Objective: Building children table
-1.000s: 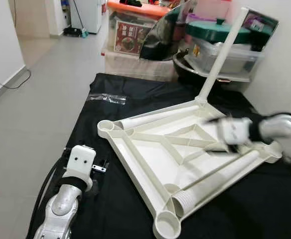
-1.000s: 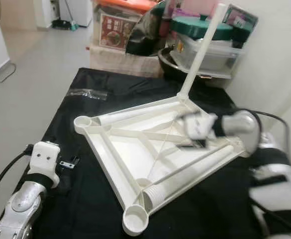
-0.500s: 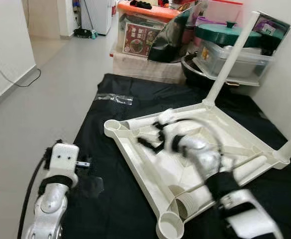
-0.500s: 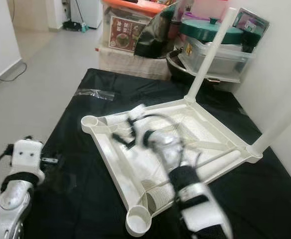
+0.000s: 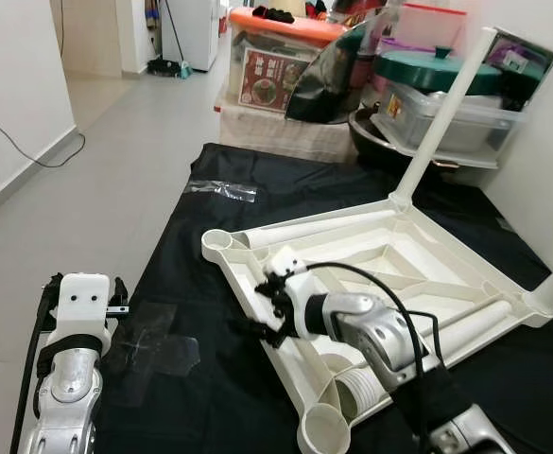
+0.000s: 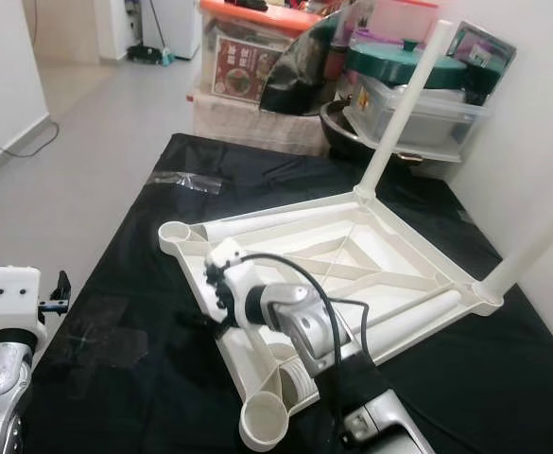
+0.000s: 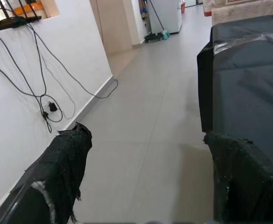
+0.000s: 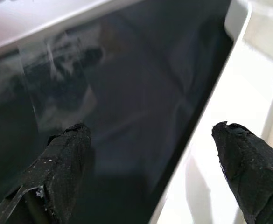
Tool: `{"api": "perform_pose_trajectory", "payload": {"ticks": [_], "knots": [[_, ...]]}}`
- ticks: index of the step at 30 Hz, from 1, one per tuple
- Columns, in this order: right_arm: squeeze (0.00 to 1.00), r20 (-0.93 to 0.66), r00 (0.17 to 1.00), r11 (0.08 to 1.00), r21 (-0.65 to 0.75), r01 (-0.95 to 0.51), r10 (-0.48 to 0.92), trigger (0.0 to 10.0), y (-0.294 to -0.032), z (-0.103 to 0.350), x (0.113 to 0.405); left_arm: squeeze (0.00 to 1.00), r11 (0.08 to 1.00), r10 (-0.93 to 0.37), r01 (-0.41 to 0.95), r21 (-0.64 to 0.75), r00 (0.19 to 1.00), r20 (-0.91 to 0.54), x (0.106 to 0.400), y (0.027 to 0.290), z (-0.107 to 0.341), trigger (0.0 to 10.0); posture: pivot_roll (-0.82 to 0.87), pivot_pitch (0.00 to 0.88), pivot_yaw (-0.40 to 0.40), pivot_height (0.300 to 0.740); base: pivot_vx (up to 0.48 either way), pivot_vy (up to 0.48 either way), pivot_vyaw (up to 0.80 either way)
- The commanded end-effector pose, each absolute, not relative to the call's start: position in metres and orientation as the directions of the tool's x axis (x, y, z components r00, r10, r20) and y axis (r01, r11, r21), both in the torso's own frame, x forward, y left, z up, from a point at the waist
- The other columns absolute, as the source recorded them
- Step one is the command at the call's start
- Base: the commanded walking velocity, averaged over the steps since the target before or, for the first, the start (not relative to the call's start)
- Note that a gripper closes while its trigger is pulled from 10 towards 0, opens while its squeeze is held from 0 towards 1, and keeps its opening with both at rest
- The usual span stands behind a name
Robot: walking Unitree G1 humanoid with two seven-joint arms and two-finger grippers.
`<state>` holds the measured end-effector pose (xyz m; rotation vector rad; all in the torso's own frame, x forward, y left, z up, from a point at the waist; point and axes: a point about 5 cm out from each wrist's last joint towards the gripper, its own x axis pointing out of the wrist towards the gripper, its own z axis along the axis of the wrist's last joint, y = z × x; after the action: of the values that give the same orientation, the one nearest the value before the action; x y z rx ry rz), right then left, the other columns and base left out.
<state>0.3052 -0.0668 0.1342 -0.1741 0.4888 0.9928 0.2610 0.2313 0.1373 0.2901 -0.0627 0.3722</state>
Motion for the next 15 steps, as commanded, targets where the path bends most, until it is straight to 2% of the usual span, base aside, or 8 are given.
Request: {"api": "perform_pose_trajectory", "payload": {"ticks": [1,12,13,14,15], "knots": [[0.0,-0.498,0.442,0.546,0.077,-0.834,0.746,10.0,-0.068,0.131,0.301,0.0,0.894,0.344,-0.353,0.277,0.935,0.081,0.263,0.226,0.131,10.0,0.08,0.0,-0.155,0.74,0.0,0.0,0.0],[0.0,-0.601,0.453,0.598,0.051,-0.8,0.658,10.0,-0.071,0.11,0.3,0.0,0.893,0.343,-0.349,0.285,0.937,0.072,0.265,0.226,0.129,10.0,0.09,0.0,-0.158,0.74,0.0,0.0,0.0],[0.0,-0.622,0.461,0.613,0.039,-0.789,0.633,8.4,-0.073,0.105,0.301,0.0,0.893,0.343,-0.349,0.285,0.937,0.072,0.265,0.226,0.129,10.0,0.09,0.0,-0.168,0.74,0.0,0.0,0.0],[0.0,-0.622,0.461,0.613,0.039,-0.789,0.633,8.4,-0.073,0.105,0.301,0.0,0.893,0.343,-0.349,0.285,0.937,0.072,0.265,0.226,0.129,10.0,0.09,0.0,-0.168,0.74,0.0,0.0,0.0],[0.0,-0.633,0.466,0.625,0.037,-0.78,0.619,0.0,-0.074,0.102,0.302,0.0,0.893,0.343,-0.348,0.285,0.937,0.071,0.265,0.225,0.129,10.0,0.1,0.0,-0.17,0.74,0.0,0.0,0.0]]}}
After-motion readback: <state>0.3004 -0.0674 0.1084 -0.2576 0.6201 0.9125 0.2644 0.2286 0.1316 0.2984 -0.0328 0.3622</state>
